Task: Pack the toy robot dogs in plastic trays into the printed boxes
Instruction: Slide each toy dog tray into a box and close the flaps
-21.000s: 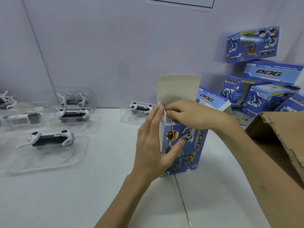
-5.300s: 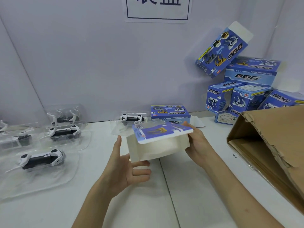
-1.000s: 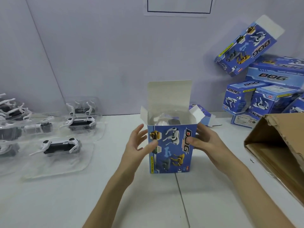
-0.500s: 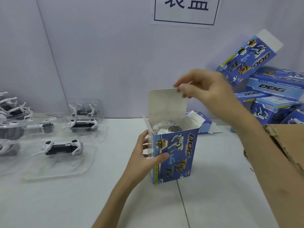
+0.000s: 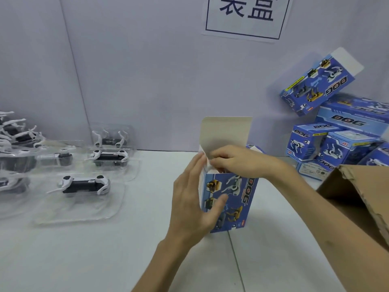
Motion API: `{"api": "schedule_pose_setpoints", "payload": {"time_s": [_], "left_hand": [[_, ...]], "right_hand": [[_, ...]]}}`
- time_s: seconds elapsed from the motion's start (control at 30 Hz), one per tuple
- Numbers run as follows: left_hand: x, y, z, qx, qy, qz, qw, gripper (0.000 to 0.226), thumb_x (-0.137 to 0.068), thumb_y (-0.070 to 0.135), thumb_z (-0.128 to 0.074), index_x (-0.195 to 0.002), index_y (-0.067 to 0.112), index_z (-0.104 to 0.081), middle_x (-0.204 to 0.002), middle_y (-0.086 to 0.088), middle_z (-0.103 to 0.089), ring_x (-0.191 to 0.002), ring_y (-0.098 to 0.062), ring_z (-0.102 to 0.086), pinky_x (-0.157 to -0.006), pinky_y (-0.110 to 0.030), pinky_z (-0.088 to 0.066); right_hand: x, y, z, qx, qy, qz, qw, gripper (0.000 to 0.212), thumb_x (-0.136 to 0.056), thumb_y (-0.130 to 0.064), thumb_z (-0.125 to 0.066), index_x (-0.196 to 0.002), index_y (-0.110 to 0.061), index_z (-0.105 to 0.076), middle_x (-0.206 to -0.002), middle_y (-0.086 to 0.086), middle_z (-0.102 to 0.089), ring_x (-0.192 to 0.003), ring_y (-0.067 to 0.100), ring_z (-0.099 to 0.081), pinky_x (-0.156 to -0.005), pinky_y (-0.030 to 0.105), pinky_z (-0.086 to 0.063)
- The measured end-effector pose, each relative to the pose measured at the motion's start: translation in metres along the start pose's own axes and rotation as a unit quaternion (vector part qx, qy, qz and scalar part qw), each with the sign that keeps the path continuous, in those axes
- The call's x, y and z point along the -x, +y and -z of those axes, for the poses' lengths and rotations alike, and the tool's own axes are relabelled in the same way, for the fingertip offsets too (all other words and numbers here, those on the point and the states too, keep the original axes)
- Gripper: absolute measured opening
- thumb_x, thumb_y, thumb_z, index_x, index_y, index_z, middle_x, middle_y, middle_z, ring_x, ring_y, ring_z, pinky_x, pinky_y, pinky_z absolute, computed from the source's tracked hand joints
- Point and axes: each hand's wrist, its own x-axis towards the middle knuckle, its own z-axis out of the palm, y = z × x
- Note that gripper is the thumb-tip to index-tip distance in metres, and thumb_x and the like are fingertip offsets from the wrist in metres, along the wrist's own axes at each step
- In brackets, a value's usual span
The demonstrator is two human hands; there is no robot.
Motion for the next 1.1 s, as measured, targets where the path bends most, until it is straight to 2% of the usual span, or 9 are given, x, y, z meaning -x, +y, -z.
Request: {"api": "schedule_pose_setpoints", "payload": {"time_s": [0.1,0.23,0.33,0.4,0.47,0.57,0.63,0.8,1.1], "left_hand": [[-0.003,-0.001,-0.001,-0.021,-0.037,-0.032,0.999,0.066,-0.087,0.038,-0.067,-0.144,0.012,-0.048,-0.155,0.002,-0.044,-0.148,-0.016,-0.033,-0.116,-0.032,-0.031],[-0.013,-0.005,-0.001,-0.05,-0.008,-0.018,0.999,0.043,-0.086,0.04,-0.067,-0.12,0.013,-0.066,-0.131,0.006,-0.063,-0.134,-0.015,-0.048,-0.108,-0.036,-0.039],[-0.02,-0.003,-0.004,-0.051,0.022,-0.013,0.998,0.027,-0.088,0.041,-0.064,-0.106,0.02,-0.068,-0.113,0.011,-0.065,-0.116,-0.012,-0.053,-0.092,-0.041,-0.049],[-0.024,-0.001,-0.006,-0.046,0.035,-0.016,0.998,0.018,-0.09,0.038,-0.062,-0.103,0.026,-0.063,-0.104,0.012,-0.063,-0.106,-0.011,-0.051,-0.081,-0.041,-0.052],[-0.027,-0.001,-0.01,-0.057,0.053,-0.029,0.997,0.011,-0.09,0.034,-0.061,-0.095,0.024,-0.063,-0.097,0.009,-0.063,-0.099,-0.013,-0.05,-0.074,-0.041,-0.052],[-0.025,0.0,-0.019,-0.076,0.085,-0.052,0.992,0.019,-0.09,0.028,-0.061,-0.08,0.013,-0.066,-0.09,0.005,-0.065,-0.093,-0.015,-0.05,-0.072,-0.036,-0.05],[-0.024,0.001,-0.024,-0.077,0.101,-0.058,0.99,0.023,-0.091,0.027,-0.06,-0.075,0.011,-0.066,-0.088,0.004,-0.065,-0.093,-0.013,-0.048,-0.075,-0.029,-0.047],[-0.024,0.0,-0.026,-0.074,0.107,-0.053,0.99,0.024,-0.091,0.029,-0.06,-0.075,0.011,-0.066,-0.09,0.005,-0.065,-0.094,-0.011,-0.048,-0.078,-0.022,-0.045],[-0.025,0.003,-0.024,-0.05,0.121,-0.035,0.991,0.041,-0.099,0.04,-0.052,-0.076,0.009,-0.066,-0.089,0.003,-0.066,-0.097,-0.002,-0.043,-0.084,-0.006,-0.038]], "right_hand": [[0.0,0.0,0.0,-0.001,0.001,-0.008,1.0,0.027,-0.104,-0.021,-0.043,-0.095,-0.01,-0.067,-0.088,0.011,-0.065,-0.08,0.028,-0.057,-0.078,0.045,-0.047],[0.001,0.003,0.001,0.005,0.037,-0.017,0.999,0.032,-0.103,-0.022,-0.047,-0.072,-0.022,-0.056,-0.067,-0.009,-0.054,-0.062,0.006,-0.048,-0.062,0.022,-0.04],[0.009,0.009,0.001,0.044,0.142,-0.013,0.989,0.015,-0.091,-0.01,-0.056,-0.088,-0.024,-0.061,-0.086,-0.01,-0.059,-0.081,0.011,-0.054,-0.077,0.032,-0.045],[0.016,0.018,-0.005,0.106,0.298,-0.038,0.948,0.033,-0.078,-0.01,-0.065,-0.104,-0.03,-0.061,-0.106,-0.012,-0.054,-0.098,0.01,-0.048,-0.088,0.034,-0.037],[0.026,0.027,-0.012,0.023,0.43,-0.115,0.895,0.047,-0.074,-0.016,-0.076,-0.116,-0.03,-0.058,-0.115,-0.007,-0.051,-0.105,0.014,-0.048,-0.088,0.034,-0.039],[0.038,0.038,-0.028,-0.293,0.418,-0.221,0.831,0.055,-0.075,-0.019,-0.084,-0.119,-0.023,-0.051,-0.114,0.0,-0.056,-0.091,0.015,-0.06,-0.076,0.034,-0.052],[0.039,0.04,-0.041,-0.504,0.383,-0.202,0.747,0.042,-0.08,-0.008,-0.079,-0.111,-0.02,-0.054,-0.107,0.007,-0.063,-0.071,0.01,-0.068,-0.061,0.027,-0.054],[0.026,0.033,-0.054,-0.55,0.46,-0.167,0.677,0.033,-0.08,0.006,-0.066,-0.09,-0.025,-0.07,-0.092,0.002,-0.074,-0.07,0.021,-0.072,-0.051,0.029,-0.054],[0.033,0.033,-0.06,-0.309,0.491,-0.112,0.807,0.015,-0.093,-0.017,-0.068,-0.085,-0.029,-0.067,-0.082,-0.03,-0.067,-0.074,-0.006,-0.067,-0.045,0.012,-0.047]]}}
